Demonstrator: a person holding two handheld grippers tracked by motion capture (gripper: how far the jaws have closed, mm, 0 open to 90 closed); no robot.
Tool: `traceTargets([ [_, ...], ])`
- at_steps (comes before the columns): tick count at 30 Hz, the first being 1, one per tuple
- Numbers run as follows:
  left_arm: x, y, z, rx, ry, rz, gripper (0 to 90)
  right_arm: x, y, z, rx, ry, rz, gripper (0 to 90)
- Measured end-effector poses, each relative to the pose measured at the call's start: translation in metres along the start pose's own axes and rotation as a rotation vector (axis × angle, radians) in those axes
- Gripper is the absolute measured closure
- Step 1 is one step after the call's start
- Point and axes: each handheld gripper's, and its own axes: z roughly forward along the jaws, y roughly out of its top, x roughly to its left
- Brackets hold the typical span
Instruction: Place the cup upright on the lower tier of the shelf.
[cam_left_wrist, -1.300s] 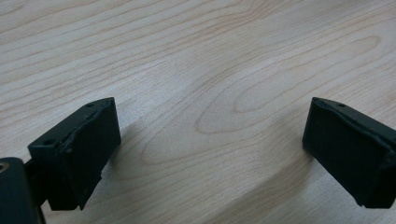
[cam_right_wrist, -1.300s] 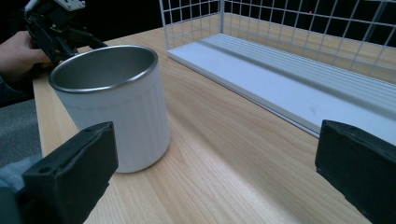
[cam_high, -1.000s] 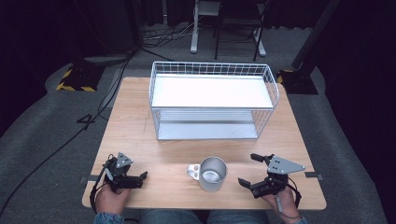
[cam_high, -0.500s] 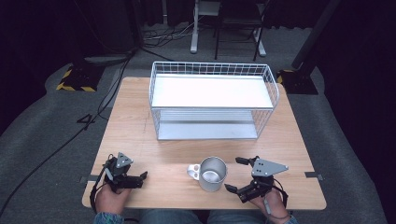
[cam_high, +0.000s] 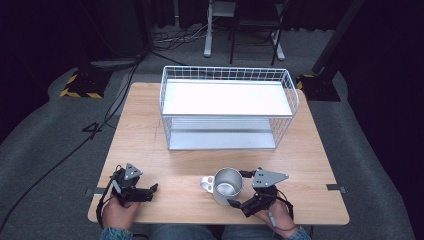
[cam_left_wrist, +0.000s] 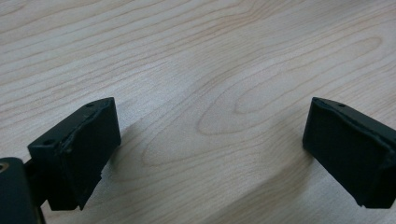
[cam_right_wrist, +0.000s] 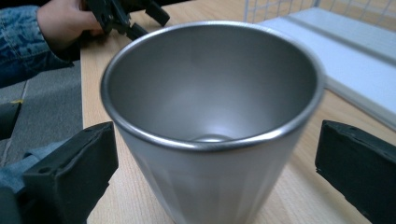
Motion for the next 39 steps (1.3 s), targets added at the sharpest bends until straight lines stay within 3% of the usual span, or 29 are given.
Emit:
traceTargets([
  [4,0.000,0.000,0.000,0.000,-0.001,0.001,4.4,0.000,-0.003,0.014,0.032,0.015,0.003,0.0],
  [16,0.000,0.000,0.000,0.000,-0.001,0.001,4.4,-0.001,-0.009,0.026,0.065,0.031,0.022,0.0],
  [24,0.000,0.000,0.000,0.001,0.000,0.001,4.4,-0.002,-0.010,0.028,0.067,0.029,0.015,7.0],
  [39,0.000,0.000,0.000,0.001,-0.001,0.001,4.4,0.000,-0.008,0.025,0.075,0.017,-0.028,8.4],
])
